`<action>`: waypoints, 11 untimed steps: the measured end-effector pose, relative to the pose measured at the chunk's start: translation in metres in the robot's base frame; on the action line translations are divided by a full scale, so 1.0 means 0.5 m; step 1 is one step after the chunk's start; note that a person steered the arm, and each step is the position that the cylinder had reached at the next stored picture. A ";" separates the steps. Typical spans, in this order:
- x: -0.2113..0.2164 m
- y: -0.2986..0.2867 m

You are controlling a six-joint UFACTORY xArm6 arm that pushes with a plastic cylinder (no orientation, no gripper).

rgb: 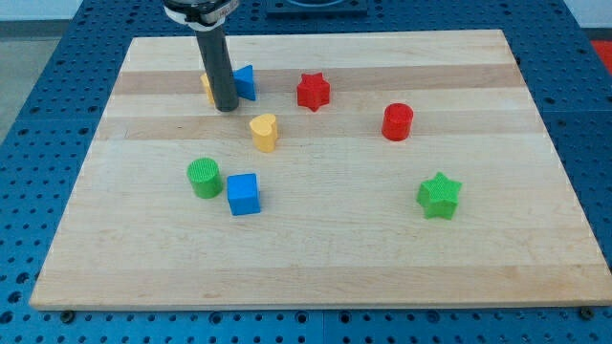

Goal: Push the hexagon to the top left of the board

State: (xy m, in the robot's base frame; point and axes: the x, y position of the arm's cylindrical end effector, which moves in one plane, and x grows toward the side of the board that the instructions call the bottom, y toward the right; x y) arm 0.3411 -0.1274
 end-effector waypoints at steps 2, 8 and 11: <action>-0.065 -0.047; -0.149 -0.102; -0.207 -0.072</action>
State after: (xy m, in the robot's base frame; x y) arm 0.2379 -0.1633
